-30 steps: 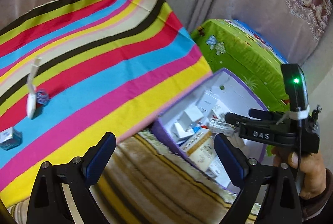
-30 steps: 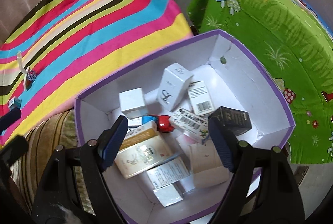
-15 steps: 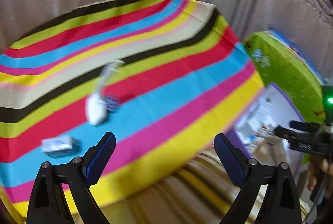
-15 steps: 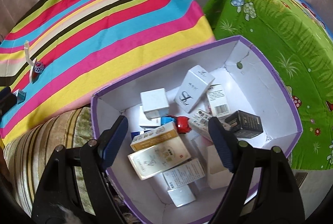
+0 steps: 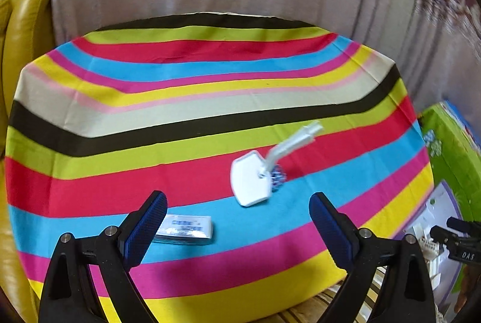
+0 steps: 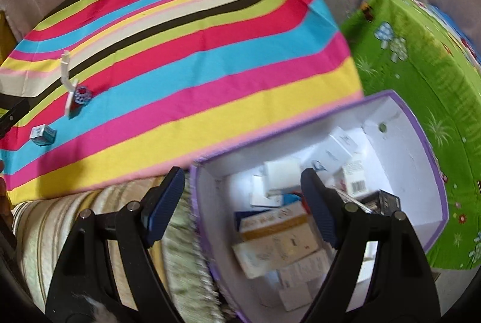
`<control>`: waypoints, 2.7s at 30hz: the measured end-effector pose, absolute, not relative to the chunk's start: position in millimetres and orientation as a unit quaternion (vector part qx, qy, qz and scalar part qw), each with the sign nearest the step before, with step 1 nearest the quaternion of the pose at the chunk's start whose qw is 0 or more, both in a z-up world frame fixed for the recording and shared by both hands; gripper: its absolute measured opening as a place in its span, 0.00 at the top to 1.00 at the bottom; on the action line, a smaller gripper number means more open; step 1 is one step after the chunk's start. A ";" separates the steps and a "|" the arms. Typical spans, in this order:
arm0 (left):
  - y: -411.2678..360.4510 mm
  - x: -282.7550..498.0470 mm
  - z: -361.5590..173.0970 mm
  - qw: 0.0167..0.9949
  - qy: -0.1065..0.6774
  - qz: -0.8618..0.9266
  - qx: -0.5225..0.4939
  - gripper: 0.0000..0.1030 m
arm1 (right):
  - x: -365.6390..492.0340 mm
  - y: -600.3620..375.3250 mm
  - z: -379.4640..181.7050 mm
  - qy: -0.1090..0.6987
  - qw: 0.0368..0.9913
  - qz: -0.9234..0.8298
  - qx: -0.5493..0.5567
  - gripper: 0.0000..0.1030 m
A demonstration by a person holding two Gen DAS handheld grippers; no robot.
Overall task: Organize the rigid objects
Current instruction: 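Grasp white-blue printed box with left tool while right tool grasps white plastic stand, then carry white-blue box with left tool while right tool carries white stand to purple box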
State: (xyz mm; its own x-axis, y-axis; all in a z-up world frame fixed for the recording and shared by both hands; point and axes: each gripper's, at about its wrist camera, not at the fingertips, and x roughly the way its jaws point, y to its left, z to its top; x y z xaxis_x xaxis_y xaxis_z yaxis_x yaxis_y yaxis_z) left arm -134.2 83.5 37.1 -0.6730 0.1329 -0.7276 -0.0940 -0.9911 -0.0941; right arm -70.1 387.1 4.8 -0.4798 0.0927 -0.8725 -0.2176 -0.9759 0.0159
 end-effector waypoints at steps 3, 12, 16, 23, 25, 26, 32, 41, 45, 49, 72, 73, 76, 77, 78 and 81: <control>78.6 -135.8 32.8 0.058 -0.030 0.914 -0.400 0.06 | -79.0 373.1 6.2 0.053 0.077 0.860 -0.501 0.20; 67.8 -132.5 22.1 0.053 -0.051 0.910 -0.407 0.06 | -110.2 330.0 5.9 0.037 0.040 0.867 -0.496 0.20; 64.4 -132.1 18.6 0.054 -0.059 0.909 -0.408 0.06 | -122.4 315.1 4.4 0.035 0.029 0.870 -0.491 0.20; 46.8 -132.4 12.2 0.049 -0.102 0.903 -0.415 0.06 | -144.5 290.2 0.5 0.030 0.014 0.875 -0.484 0.19; 42.5 -132.5 10.4 0.048 -0.112 0.901 -0.416 0.06 | -150.1 282.8 -2.6 0.027 0.008 0.874 -0.486 0.19; 40.7 -132.7 9.0 0.047 -0.116 0.900 -0.418 0.06 | -151.8 279.7 -3.6 0.025 0.005 0.874 -0.486 0.19; 42.1 -136.4 1.4 0.053 -0.119 0.893 -0.431 0.06 | -162.8 257.1 -11.1 0.005 -0.021 0.871 -0.491 0.19; 36.5 -150.0 -19.0 0.031 -0.112 0.873 -0.474 0.06 | -171.5 239.7 -10.9 -0.003 -0.047 0.873 -0.485 0.19; 35.0 -157.4 -25.5 0.025 -0.093 0.866 -0.490 0.06 | -180.0 231.2 -12.0 -0.002 -0.055 0.872 -0.486 0.18; 33.6 -157.6 -25.4 0.018 -0.072 0.868 -0.491 0.06 | -186.2 218.5 -15.6 -0.004 -0.067 0.869 -0.490 0.18; 26.5 -163.1 -37.5 0.035 -0.066 0.861 -0.503 0.27 | -240.0 177.9 -36.1 -0.009 -0.062 0.871 -0.488 0.18; 26.2 -162.2 -37.5 0.035 -0.067 0.861 -0.503 0.27 | -241.5 177.2 -38.4 -0.011 -0.059 0.871 -0.488 0.19; 25.9 -162.2 -37.3 0.035 -0.069 0.861 -0.502 0.27 | -244.7 176.3 -46.7 -0.009 -0.064 0.867 -0.495 0.36; 25.6 -163.1 -38.0 0.035 -0.069 0.861 -0.502 0.27 | -244.7 177.7 -48.1 -0.004 -0.067 0.865 -0.497 0.41; 25.9 -162.9 -37.9 0.036 -0.069 0.861 -0.502 0.27 | -244.1 179.0 -48.3 -0.003 -0.067 0.866 -0.496 0.45; 26.3 -160.6 -36.3 0.037 -0.067 0.862 -0.501 0.27 | -240.0 179.1 -43.8 -0.011 -0.068 0.872 -0.486 0.50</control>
